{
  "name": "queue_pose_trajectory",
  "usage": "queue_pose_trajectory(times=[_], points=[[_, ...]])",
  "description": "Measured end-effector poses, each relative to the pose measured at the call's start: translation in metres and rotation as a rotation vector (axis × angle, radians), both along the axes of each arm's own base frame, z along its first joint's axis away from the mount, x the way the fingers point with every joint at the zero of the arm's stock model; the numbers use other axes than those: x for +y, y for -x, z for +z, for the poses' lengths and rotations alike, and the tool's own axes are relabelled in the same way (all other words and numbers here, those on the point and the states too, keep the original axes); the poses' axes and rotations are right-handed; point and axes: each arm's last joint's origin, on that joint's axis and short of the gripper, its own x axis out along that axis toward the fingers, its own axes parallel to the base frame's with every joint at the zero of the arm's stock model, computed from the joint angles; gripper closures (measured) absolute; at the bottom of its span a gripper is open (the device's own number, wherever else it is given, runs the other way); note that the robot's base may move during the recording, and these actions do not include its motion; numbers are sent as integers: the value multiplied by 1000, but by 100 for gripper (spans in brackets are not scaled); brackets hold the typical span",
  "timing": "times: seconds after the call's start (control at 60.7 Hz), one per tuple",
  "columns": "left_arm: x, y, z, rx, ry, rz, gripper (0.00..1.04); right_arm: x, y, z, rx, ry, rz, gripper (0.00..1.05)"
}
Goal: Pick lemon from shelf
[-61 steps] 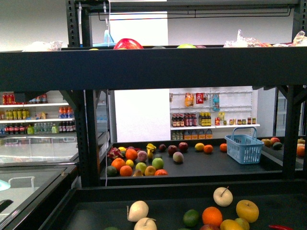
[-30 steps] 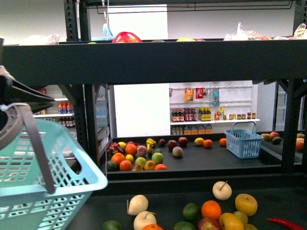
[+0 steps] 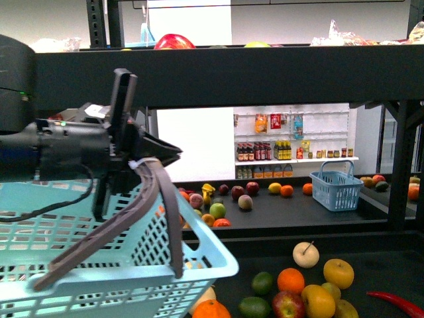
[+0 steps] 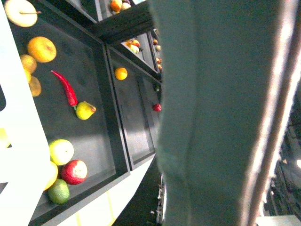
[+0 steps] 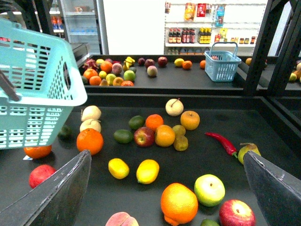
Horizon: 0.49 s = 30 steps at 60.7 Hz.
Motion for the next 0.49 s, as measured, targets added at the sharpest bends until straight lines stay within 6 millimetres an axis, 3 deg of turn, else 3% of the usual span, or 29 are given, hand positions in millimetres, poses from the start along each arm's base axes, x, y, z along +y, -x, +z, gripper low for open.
queue_pose_trajectory(times=[0.148,0.264,0.346,0.494], points=[[-25,2,2,-10,4,-39,99,0,0,0,0,0,0,7],[-33,3,-1,-6,2,-53,99,0,0,0,1,0,0,7],[-34,3,-2,0,3,-55,99,-2,-5,-4,292,-79,-134,7],[-34,3,-1,-7,0,-53,99,-11,-28,-11,436,-130,-120,7]])
